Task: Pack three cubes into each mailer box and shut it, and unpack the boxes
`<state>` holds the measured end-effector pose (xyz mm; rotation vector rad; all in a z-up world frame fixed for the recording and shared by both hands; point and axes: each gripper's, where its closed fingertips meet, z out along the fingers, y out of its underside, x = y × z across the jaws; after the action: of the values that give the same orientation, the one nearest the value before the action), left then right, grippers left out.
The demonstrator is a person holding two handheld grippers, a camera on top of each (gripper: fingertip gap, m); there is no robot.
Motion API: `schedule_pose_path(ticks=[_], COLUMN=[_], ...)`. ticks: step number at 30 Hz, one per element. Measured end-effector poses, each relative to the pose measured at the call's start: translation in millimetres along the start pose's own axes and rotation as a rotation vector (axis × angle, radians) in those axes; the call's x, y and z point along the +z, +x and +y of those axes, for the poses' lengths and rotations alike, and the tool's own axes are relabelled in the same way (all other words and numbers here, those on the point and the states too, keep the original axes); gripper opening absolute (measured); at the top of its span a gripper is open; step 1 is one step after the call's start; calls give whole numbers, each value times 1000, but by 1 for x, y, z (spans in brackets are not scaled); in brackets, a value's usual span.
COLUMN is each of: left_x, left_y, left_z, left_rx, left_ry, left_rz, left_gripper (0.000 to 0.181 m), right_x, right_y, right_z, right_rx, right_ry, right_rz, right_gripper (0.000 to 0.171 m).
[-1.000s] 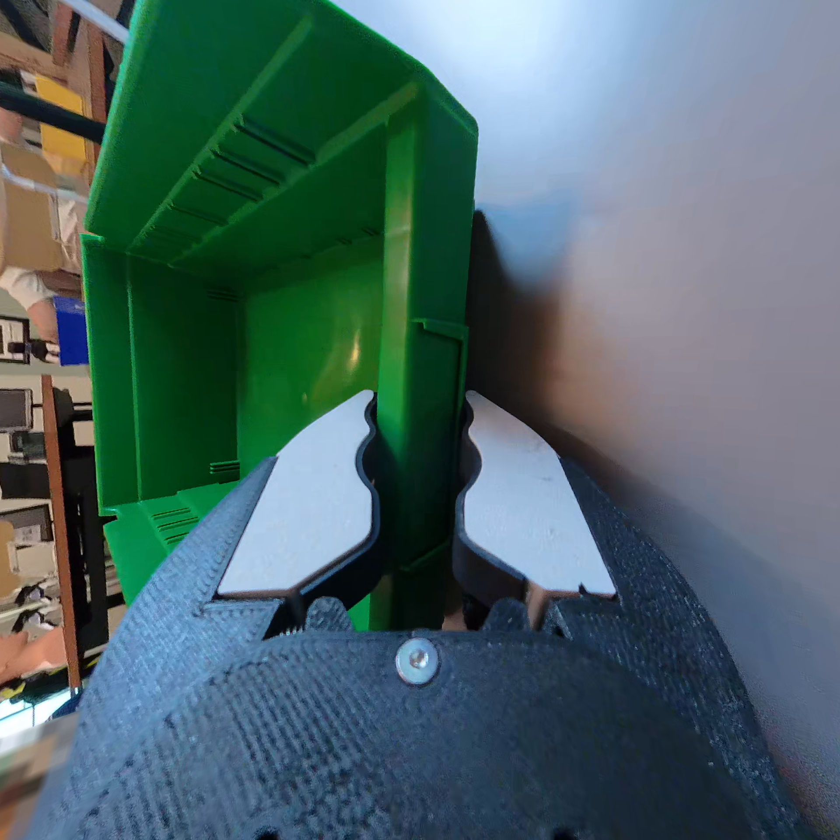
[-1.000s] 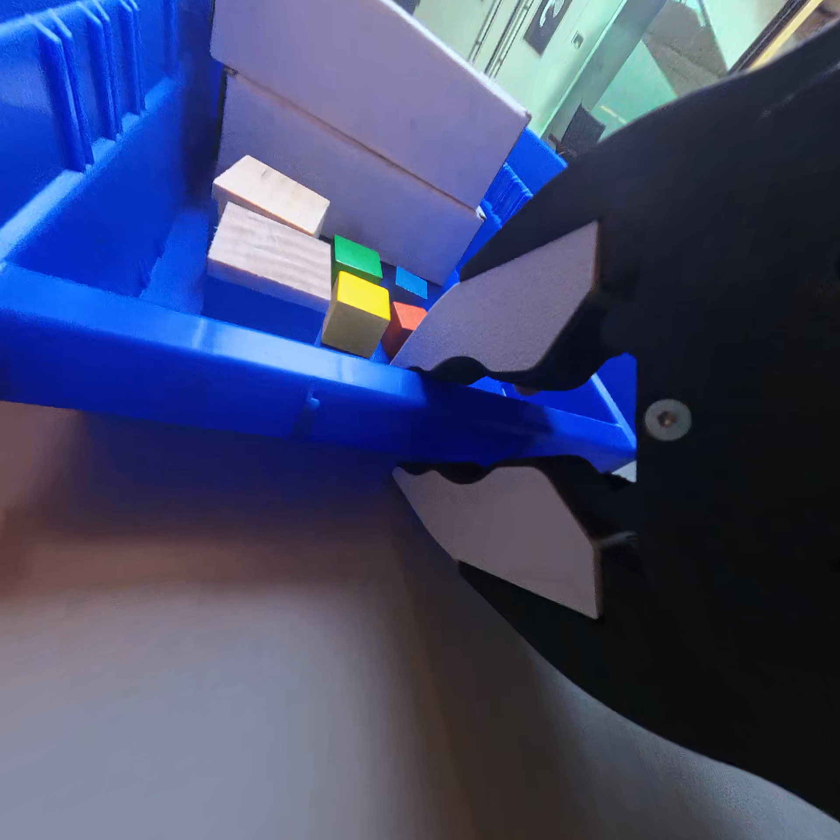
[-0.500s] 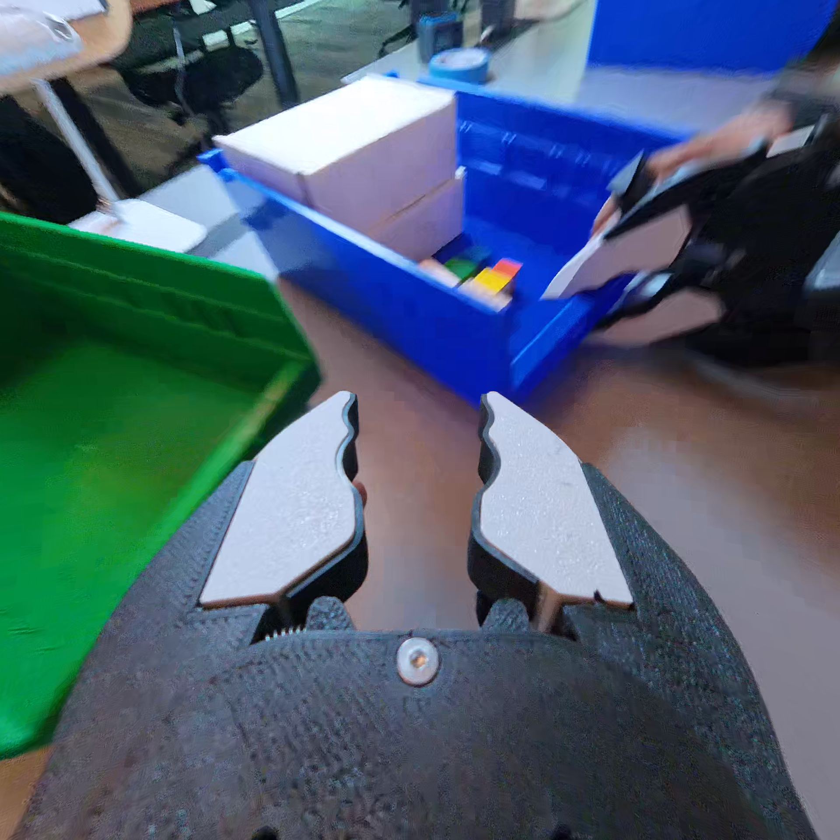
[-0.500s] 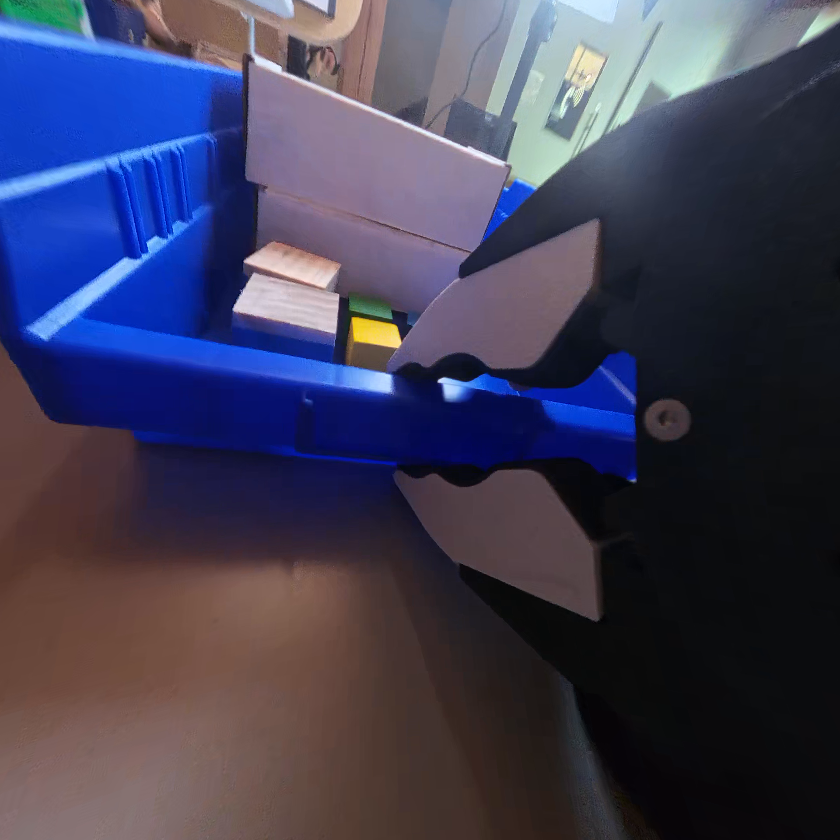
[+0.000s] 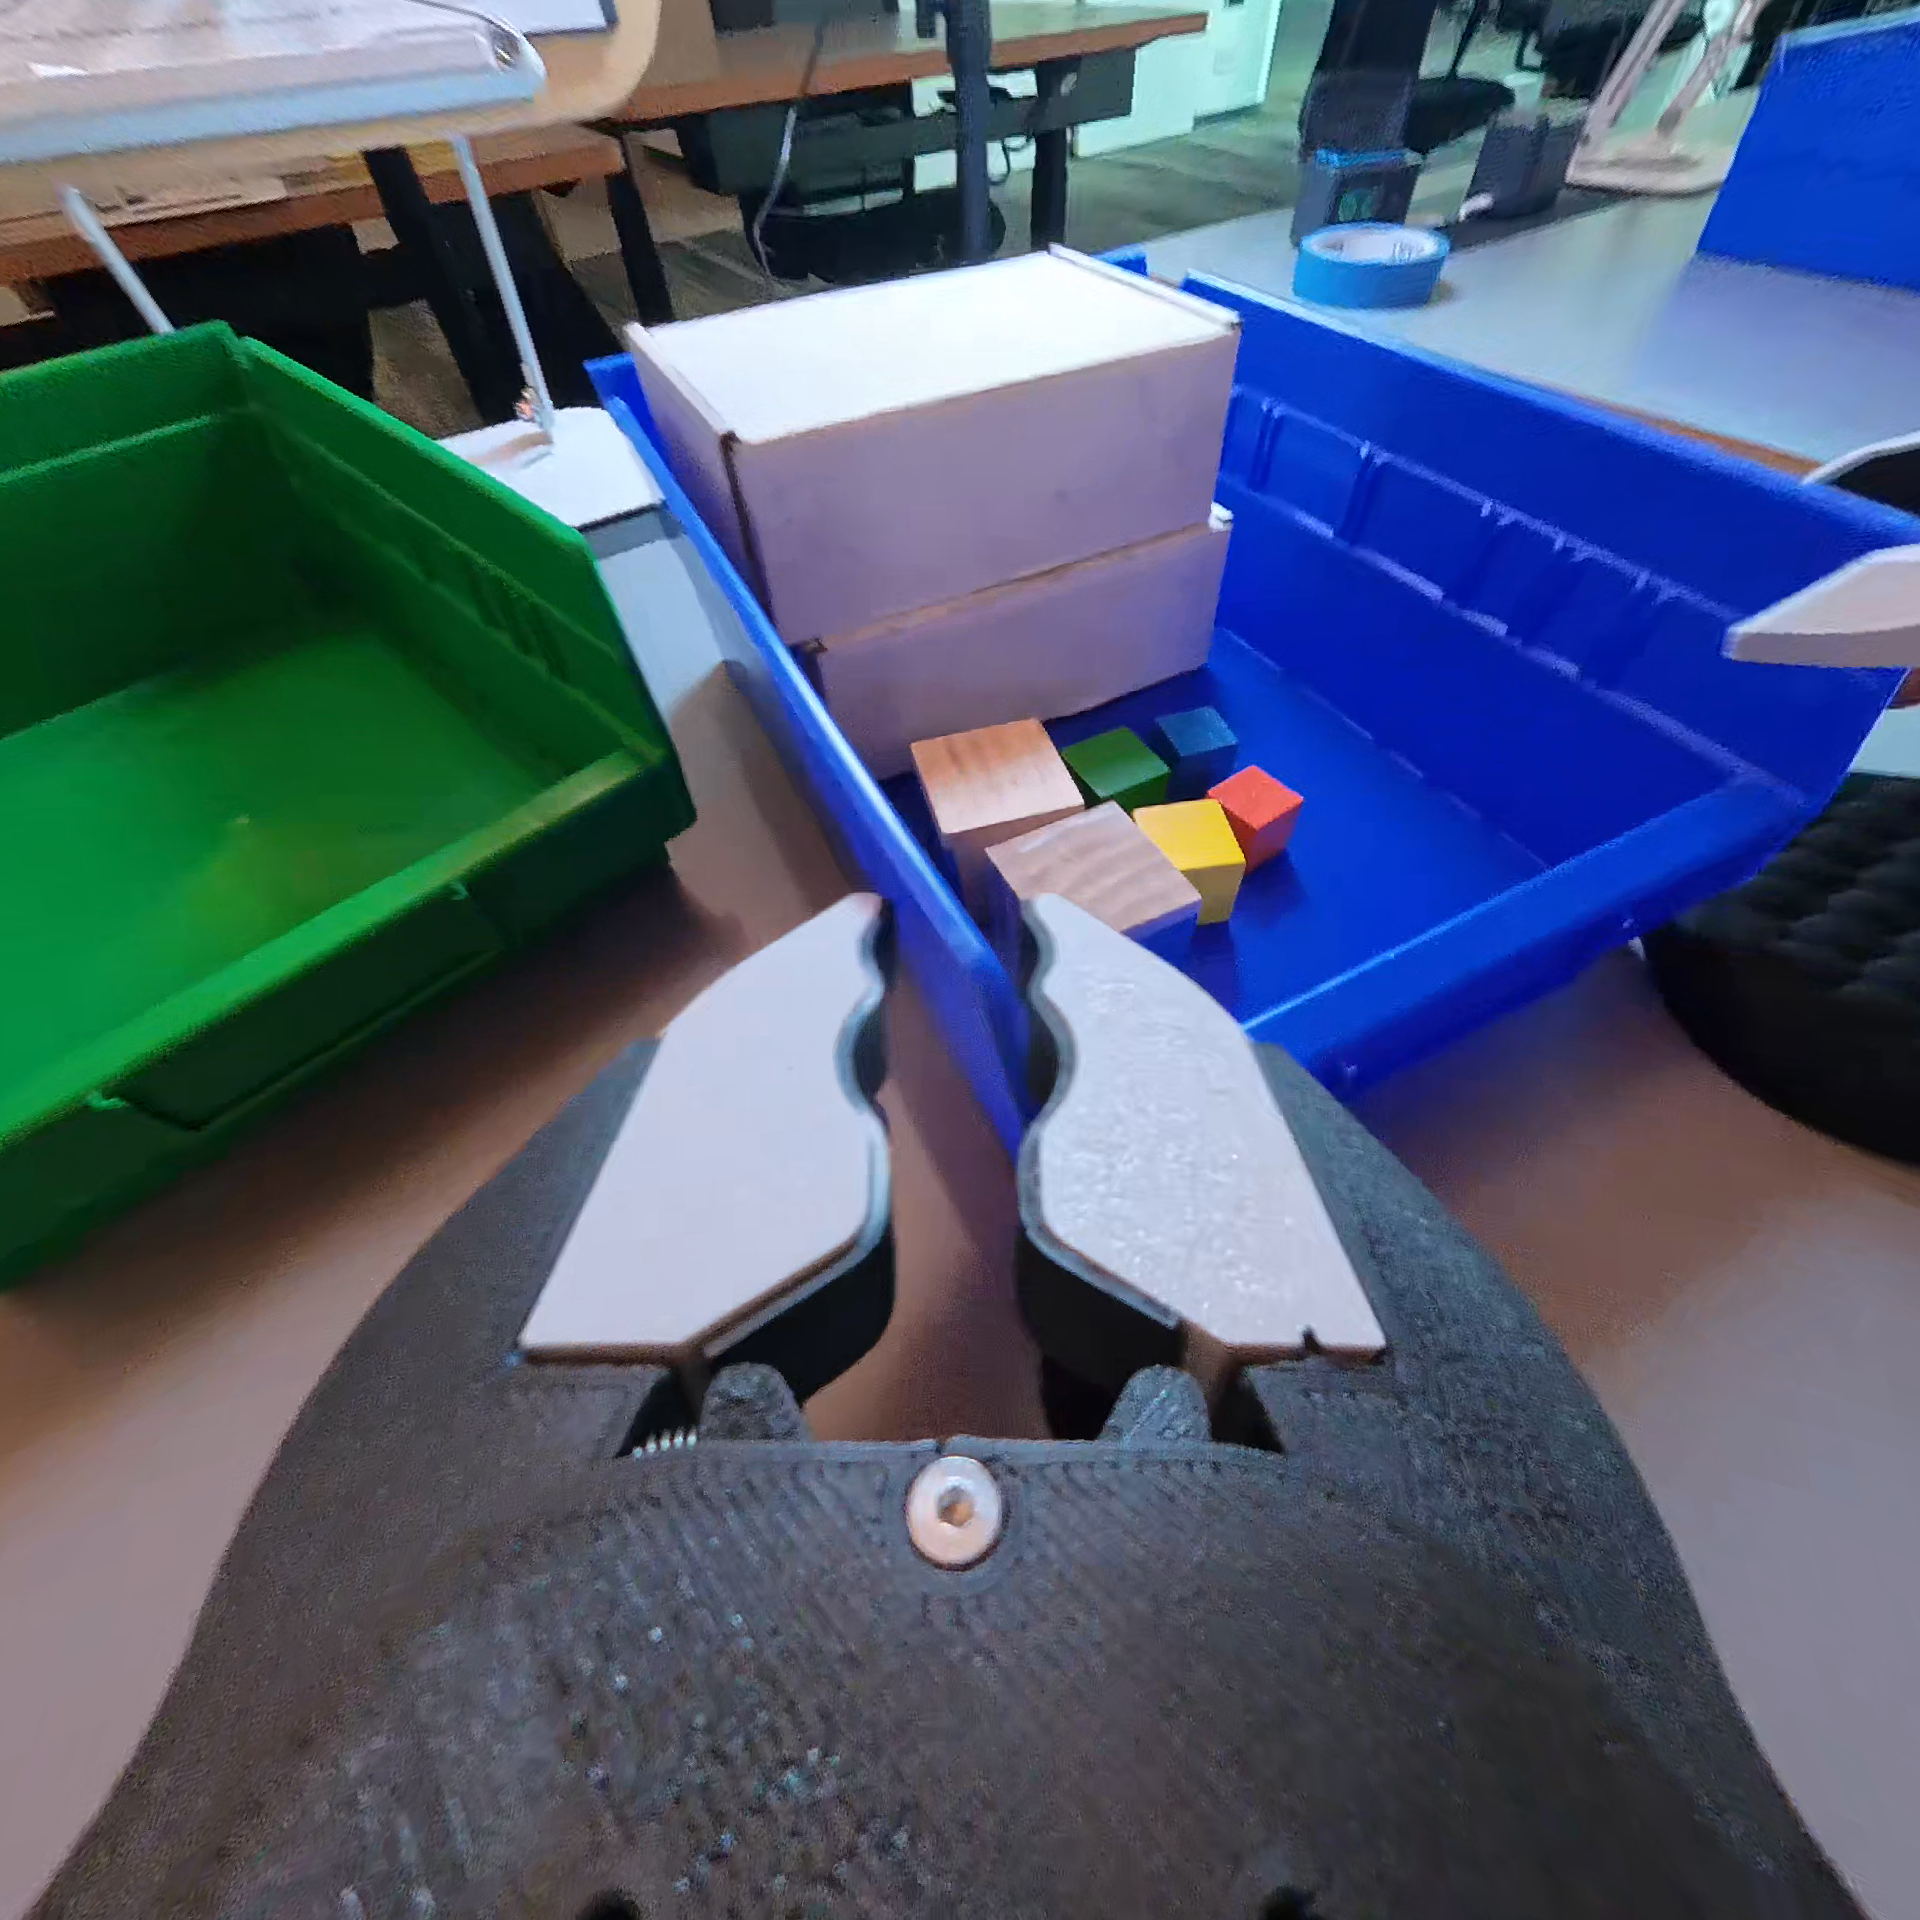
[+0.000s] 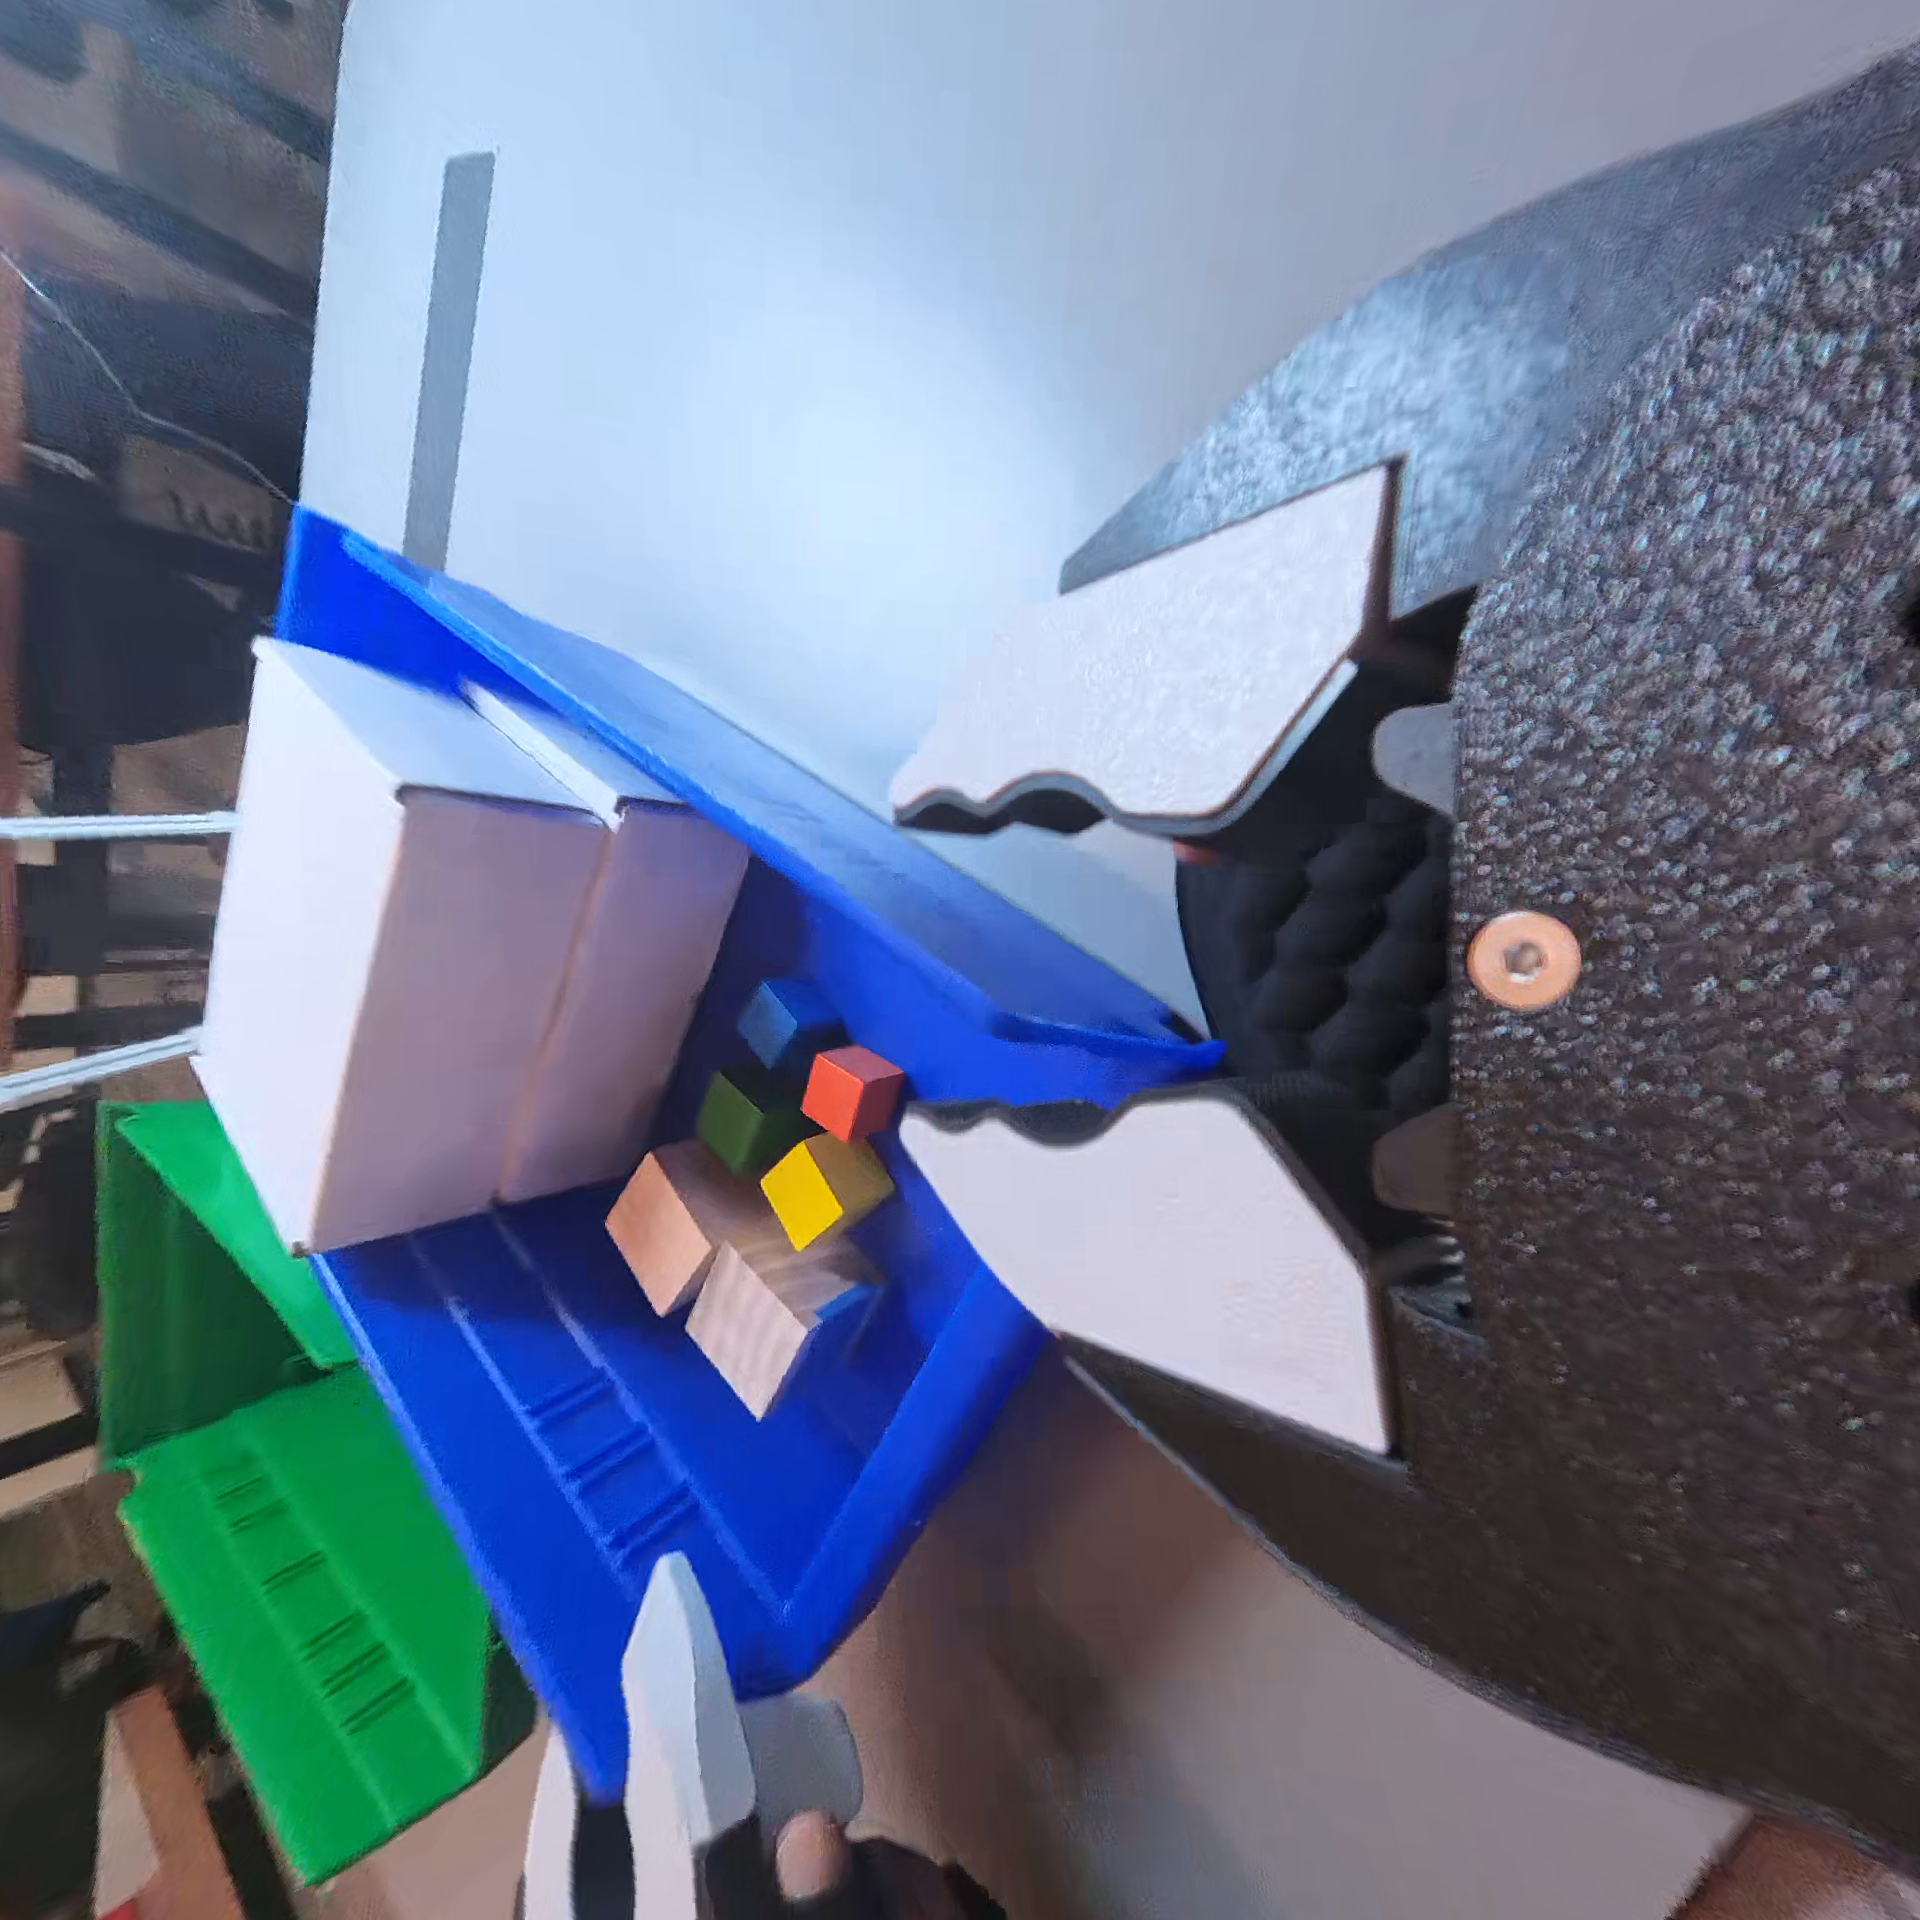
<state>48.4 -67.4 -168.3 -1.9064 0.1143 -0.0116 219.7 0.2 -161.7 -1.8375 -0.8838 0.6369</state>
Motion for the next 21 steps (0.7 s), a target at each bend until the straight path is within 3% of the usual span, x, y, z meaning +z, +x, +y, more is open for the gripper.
schedule_pose_path(ticks=[1,2,8,12,17,21], left_x=[4,5,-12,-51,-108,-158], left_y=[2,1,7,16,1,-40], left_z=[3,2,-8,-46,-86,-89], left_rx=[2,0,-15,59,108,109], left_ry=[-4,7,64,196,229,167], left_rz=[-1,-20,10,-20,-75,-162], left_gripper=[20,19,18,19,19,18], right_x=[8,11,2,-32,-70,-51], right_y=[-2,4,-1,-15,-58,-113], right_z=[2,-1,-11,-43,-109,-143], right_rx=[-35,-83,-167,-212,-242,-248], right_ry=[2,33,121,239,366,352], right_rz=[25,114,215,253,155,-2], right_gripper=[28,20,16,16,14,14])
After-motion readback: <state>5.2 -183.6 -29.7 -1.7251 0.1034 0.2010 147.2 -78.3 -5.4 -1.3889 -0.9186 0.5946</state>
